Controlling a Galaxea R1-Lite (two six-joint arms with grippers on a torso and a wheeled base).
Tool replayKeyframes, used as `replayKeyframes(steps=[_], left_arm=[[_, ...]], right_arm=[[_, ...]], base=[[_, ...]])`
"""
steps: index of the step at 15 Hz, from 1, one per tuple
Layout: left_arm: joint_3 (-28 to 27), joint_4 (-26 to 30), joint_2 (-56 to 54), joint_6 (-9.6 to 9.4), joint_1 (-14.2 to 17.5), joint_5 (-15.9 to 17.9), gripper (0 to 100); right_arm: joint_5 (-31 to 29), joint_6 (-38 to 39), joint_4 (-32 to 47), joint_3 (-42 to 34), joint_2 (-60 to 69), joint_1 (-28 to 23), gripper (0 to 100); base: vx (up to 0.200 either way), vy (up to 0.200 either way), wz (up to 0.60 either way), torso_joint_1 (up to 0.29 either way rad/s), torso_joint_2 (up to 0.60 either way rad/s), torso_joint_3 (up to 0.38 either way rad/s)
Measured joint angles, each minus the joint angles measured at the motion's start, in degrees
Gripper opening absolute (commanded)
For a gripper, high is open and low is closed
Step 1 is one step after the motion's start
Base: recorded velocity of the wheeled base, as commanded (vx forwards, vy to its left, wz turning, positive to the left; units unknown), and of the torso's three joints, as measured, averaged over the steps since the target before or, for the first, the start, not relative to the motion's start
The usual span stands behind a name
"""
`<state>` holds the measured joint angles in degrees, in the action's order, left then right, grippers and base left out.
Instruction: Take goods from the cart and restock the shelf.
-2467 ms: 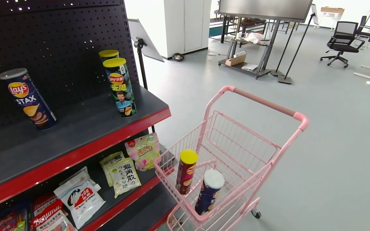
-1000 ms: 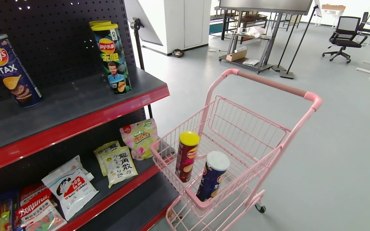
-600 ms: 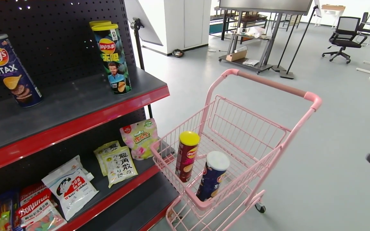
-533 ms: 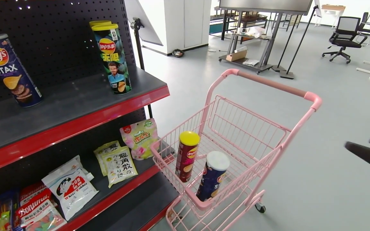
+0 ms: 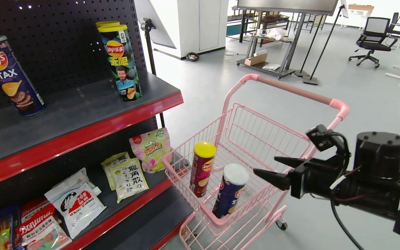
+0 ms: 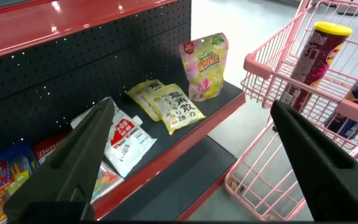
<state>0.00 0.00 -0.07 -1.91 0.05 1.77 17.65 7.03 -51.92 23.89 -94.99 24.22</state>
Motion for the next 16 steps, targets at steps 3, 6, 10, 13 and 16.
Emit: replayKeyframes(steps=[3, 6, 10, 13, 16], left_arm=[[0.0, 0.0, 0.0, 0.0, 0.0, 0.0, 100], [0.0, 0.0, 0.0, 0.0, 0.0, 0.0, 100], [0.0, 0.0, 0.0, 0.0, 0.0, 0.0, 100], [0.0, 0.0, 0.0, 0.0, 0.0, 0.0, 100], [0.0, 0.0, 0.0, -0.02, 0.0, 0.0, 100]], right_arm=[[0.2, -0.3, -0.2, -0.2, -4.7, 3.1, 100], [0.1, -0.7, -0.2, 0.1, -7.2, 5.3, 100], [0.0, -1.9, -3.0, 1.8, -11.5, 5.8, 100], [-0.2, -2.0, -6.8, 3.0, -15.8, 5.6, 100], [-0.2, -2.1, -6.9, 4.2, -18.8, 5.8, 100]], base=[[0.0, 0.0, 0.0, 0.0, 0.0, 0.0], [0.0, 0.0, 0.0, 0.0, 0.0, 0.0], [0.0, 0.0, 0.0, 0.0, 0.0, 0.0], [0.0, 0.0, 0.0, 0.0, 0.0, 0.0], [0.0, 0.0, 0.0, 0.0, 0.0, 0.0]])
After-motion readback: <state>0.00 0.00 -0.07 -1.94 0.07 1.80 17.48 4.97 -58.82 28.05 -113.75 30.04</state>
